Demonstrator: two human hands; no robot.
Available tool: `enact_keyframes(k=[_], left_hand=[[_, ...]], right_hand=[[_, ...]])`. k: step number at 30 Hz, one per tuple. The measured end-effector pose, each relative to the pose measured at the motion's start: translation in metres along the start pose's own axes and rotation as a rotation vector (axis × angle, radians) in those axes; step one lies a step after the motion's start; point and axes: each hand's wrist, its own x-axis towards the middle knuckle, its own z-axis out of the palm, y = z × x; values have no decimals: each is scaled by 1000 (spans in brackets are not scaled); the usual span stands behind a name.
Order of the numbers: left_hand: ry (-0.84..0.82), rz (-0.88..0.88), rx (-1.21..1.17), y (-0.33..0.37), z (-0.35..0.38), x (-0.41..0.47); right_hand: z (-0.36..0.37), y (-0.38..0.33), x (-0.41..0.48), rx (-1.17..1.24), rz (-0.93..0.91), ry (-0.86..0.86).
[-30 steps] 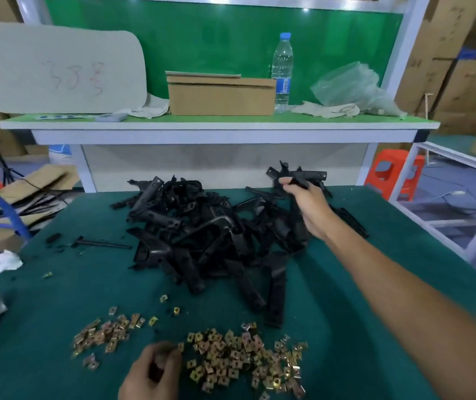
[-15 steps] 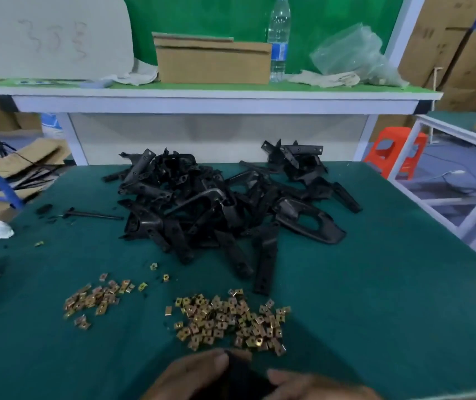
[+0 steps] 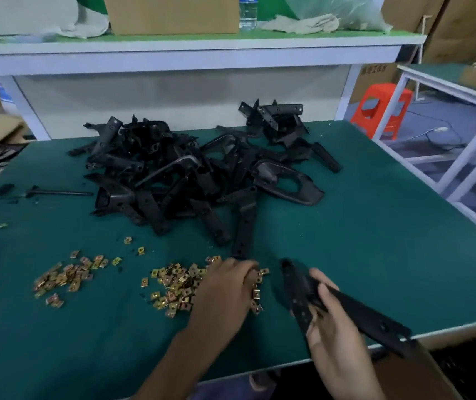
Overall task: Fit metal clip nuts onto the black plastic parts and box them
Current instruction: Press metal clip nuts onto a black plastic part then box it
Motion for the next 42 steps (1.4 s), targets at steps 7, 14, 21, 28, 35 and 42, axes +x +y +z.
enact_keyframes(k=[7, 14, 21, 28, 35, 42], left_hand=[[-101, 60, 193, -15, 13, 31], [4, -34, -63, -8, -8, 23], [43, -256, -641, -3, -11, -15], [10, -444, -936, -3, 0, -33], [57, -524, -1180, -2, 11, -34], [85, -631, -1487, -9, 17, -35]], right_hand=[[22, 0, 27, 26, 14, -69], [25, 14, 26, 16, 11, -121], [40, 19, 23, 82, 203, -145], [34, 18, 21, 24, 245, -202], [34, 21, 17, -119, 237, -307], [32, 25, 19, -150, 237, -386]])
